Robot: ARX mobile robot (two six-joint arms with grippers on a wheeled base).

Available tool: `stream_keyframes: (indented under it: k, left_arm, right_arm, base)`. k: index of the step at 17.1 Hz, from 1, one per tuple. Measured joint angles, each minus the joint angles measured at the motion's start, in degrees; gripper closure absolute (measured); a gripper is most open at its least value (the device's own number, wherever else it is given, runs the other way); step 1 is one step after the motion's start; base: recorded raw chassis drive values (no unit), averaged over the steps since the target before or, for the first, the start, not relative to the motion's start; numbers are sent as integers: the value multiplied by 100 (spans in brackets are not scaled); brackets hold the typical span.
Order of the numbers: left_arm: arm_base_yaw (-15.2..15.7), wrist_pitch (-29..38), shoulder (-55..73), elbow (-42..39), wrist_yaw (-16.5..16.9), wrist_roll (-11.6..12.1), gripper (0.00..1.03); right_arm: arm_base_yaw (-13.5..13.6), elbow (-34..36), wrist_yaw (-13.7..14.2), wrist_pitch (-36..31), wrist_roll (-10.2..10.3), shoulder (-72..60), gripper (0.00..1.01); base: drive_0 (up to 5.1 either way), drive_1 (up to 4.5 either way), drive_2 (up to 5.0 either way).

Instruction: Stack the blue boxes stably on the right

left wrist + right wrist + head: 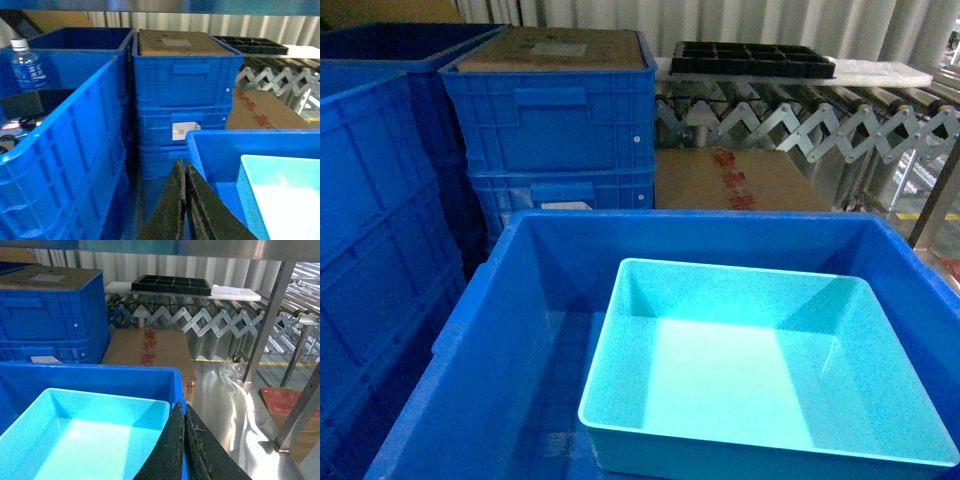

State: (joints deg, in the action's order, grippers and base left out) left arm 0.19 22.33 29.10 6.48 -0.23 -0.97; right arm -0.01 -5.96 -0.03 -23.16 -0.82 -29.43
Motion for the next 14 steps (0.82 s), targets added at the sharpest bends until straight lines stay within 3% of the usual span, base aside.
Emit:
stream_keyframes:
  k: [7,8,14]
  left_arm:
    - [-24,-658,-1091,-415,22,0,101]
    - [-24,-514,-1193,-529,20,0,101]
    - [-24,-1226,-1917,-560,22,2,101]
  right_arm:
    - [0,409,2,658,0,1108,100]
    - [0,522,0,636,0,1213,100]
    - [0,522,2,1316,2,1950,100]
  base:
    - [0,0,0]
    - [0,0,0]
    - [0,0,0]
